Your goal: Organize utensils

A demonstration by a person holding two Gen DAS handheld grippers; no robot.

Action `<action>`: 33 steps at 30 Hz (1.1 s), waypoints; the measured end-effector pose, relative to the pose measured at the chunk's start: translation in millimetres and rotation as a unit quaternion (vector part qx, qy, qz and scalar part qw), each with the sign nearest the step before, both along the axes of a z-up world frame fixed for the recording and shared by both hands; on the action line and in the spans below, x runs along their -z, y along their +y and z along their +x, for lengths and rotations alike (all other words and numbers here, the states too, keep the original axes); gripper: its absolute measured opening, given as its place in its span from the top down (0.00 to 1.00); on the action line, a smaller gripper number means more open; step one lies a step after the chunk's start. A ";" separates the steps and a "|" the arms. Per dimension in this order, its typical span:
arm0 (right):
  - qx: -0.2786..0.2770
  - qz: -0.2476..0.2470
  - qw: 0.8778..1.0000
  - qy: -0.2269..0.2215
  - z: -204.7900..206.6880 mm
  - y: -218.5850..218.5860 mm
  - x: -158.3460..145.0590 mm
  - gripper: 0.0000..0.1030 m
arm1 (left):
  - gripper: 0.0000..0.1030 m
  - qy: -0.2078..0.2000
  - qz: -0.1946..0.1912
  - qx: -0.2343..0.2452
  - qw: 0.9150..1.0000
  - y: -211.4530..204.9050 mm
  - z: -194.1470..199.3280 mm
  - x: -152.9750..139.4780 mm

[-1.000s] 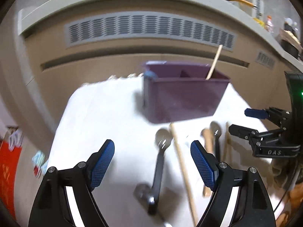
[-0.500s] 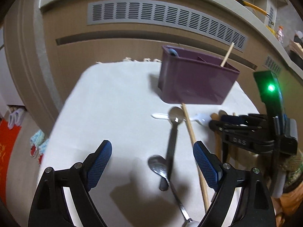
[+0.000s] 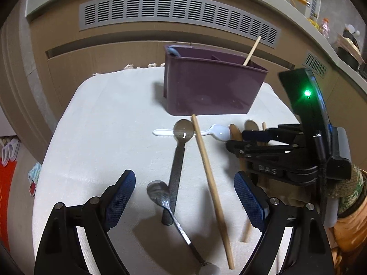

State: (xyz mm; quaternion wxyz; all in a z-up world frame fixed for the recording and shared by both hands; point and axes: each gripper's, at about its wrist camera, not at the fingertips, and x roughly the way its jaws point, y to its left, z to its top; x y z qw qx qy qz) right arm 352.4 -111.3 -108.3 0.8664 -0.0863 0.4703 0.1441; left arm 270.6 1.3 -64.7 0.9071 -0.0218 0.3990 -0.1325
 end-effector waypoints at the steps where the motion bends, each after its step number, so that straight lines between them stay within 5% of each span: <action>1: 0.002 0.006 1.000 0.001 -3.0 -5.3 -2.2 0.78 | 0.15 0.000 -0.002 0.003 1.000 0.5 0.4 -0.3; 3: 0.006 0.019 1.000 -0.001 -9.7 -17.5 -8.5 0.90 | 0.15 -0.002 -0.015 0.023 1.000 -3.9 2.5 -2.7; 6: 0.011 0.037 0.999 -0.022 -24.8 -37.4 -22.6 0.92 | 0.15 -0.013 -0.021 0.070 0.997 -16.6 9.7 -6.2; 9: 0.019 0.047 0.998 -0.039 -39.3 -55.1 -31.7 0.92 | 0.23 -0.031 0.012 0.129 0.991 -36.7 21.6 -9.2; 13: 0.045 0.073 0.996 -0.032 -50.0 -81.7 -27.5 0.92 | 0.38 -0.001 0.073 0.181 0.981 -65.1 51.0 -3.2; 20: 0.059 0.104 0.992 -0.027 -58.5 -109.9 -16.1 0.90 | 0.40 0.042 0.123 0.249 0.960 -98.1 96.4 7.0; 27: 0.046 0.118 0.991 -0.049 -62.8 -113.5 -18.6 0.53 | 0.41 0.108 0.138 0.265 0.948 -110.0 128.1 21.8; 33: 0.053 0.128 0.990 -0.040 -60.3 -118.4 -13.8 0.43 | 0.41 0.143 0.118 0.250 0.950 -90.7 123.7 25.1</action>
